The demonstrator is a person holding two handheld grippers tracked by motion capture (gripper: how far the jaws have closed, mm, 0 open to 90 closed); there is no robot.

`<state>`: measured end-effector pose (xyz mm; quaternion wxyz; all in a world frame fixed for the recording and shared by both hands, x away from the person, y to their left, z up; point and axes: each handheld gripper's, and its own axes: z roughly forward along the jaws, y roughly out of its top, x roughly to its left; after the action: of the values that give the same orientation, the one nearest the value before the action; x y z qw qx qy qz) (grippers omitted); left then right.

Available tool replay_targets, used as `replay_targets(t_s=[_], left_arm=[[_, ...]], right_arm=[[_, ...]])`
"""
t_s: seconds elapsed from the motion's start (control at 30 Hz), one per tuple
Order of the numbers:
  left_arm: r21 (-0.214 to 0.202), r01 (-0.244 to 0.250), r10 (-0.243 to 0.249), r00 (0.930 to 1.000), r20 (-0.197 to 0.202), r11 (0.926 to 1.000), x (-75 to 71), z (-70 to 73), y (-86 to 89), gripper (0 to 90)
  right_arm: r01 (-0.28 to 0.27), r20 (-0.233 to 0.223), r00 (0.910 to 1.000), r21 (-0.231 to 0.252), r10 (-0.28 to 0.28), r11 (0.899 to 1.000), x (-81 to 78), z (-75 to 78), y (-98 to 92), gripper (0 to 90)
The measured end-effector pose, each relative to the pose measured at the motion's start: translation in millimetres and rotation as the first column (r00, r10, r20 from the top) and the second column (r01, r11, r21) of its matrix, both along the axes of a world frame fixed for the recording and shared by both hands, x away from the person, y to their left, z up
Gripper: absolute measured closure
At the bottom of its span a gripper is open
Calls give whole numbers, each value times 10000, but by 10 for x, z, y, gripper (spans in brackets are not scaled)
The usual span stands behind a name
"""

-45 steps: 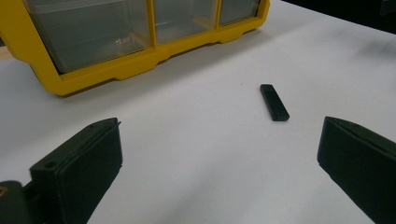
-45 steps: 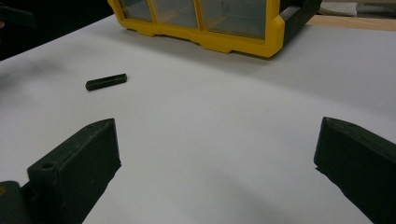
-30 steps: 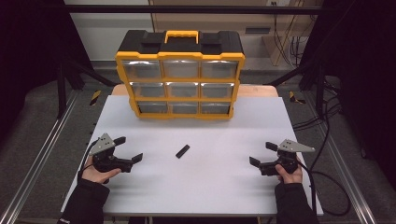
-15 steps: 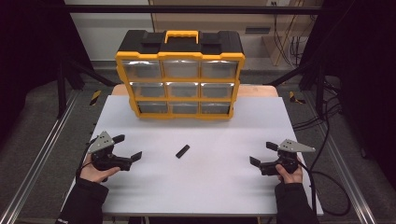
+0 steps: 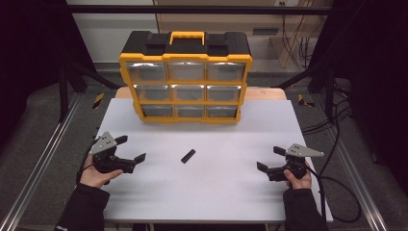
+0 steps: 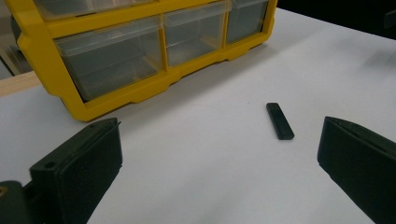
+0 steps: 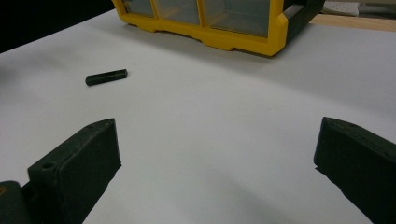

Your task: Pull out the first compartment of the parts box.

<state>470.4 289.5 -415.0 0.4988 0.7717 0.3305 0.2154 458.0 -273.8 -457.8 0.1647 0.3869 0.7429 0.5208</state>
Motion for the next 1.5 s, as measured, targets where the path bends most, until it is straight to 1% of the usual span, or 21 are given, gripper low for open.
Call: replay_targets(t_s=[0.27,0.33,0.57,0.87,0.93,1.03,1.17,1.3,1.4,1.5], left_arm=[[127,-9,8,10000,68,9999,22,60,-5,0],[252,11,-13,10000,81,9997,36,83,-10,0],[465,53,-59,9999,124,9989,57,136,-28,0],[864,136,-152,9997,183,9962,103,216,-74,0],[886,144,-160,9997,182,9960,106,225,-80,0],[1087,227,-253,9994,223,9938,121,267,-103,0],[1184,266,-307,9990,330,9926,136,307,-124,0],[1318,282,-331,9988,353,9909,148,339,-143,0],[1522,277,-349,9984,450,9880,170,388,-161,0],[1568,282,-364,9981,499,9872,183,414,-168,0]], right_arm=[[-17,-6,10000,-22,17,10000,3,-4,5,6],[-12,-11,10000,-40,12,10000,4,-7,7,6],[-4,-17,10000,-41,4,10000,5,-6,6,7],[5,-39,10000,-19,-5,10000,5,-6,6,7],[11,-30,10000,-36,-11,10000,5,-6,6,7],[-5,-43,10000,-31,5,10000,5,-6,6,7],[36,-41,10000,-58,-36,10000,6,-7,5,8],[20,-27,10000,-31,-20,10000,4,-4,5,8],[23,-26,10000,-29,-23,10000,5,-4,3,8],[20,-38,10000,-26,-20,10000,5,-4,3,8]])
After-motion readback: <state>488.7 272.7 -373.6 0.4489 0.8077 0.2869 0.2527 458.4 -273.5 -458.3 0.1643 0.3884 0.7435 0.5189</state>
